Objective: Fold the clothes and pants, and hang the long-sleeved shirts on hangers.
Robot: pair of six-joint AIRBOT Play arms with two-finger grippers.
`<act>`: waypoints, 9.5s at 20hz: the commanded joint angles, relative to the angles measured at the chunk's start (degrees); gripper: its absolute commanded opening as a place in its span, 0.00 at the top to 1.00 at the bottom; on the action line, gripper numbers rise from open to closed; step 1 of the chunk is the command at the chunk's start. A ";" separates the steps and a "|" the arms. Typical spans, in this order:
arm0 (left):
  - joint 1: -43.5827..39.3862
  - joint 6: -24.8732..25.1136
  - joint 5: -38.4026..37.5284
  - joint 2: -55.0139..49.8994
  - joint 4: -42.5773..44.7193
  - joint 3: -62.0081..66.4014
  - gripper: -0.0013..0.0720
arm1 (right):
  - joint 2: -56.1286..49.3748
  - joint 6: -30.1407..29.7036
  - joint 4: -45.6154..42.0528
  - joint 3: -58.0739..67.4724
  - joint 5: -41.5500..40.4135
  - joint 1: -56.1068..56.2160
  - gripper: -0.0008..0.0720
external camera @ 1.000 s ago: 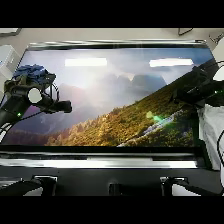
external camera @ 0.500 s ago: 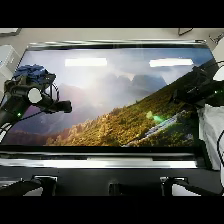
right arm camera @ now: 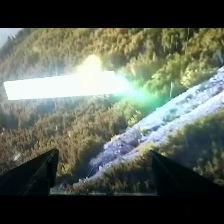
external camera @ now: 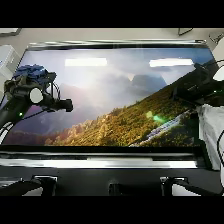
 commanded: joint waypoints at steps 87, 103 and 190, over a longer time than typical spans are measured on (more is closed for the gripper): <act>17.53 25.62 13.29 -6.58 -51.58 -24.46 0.03 | 10.32 -2.23 23.63 -32.63 -9.99 16.04 0.03; 18.56 32.20 16.70 7.28 -51.95 -12.33 0.95 | 7.06 4.31 -7.17 -14.08 -10.36 26.69 0.92; 24.65 14.47 20.06 42.32 -43.76 -45.18 0.95 | 3.02 12.46 -12.85 9.22 -21.88 17.11 0.92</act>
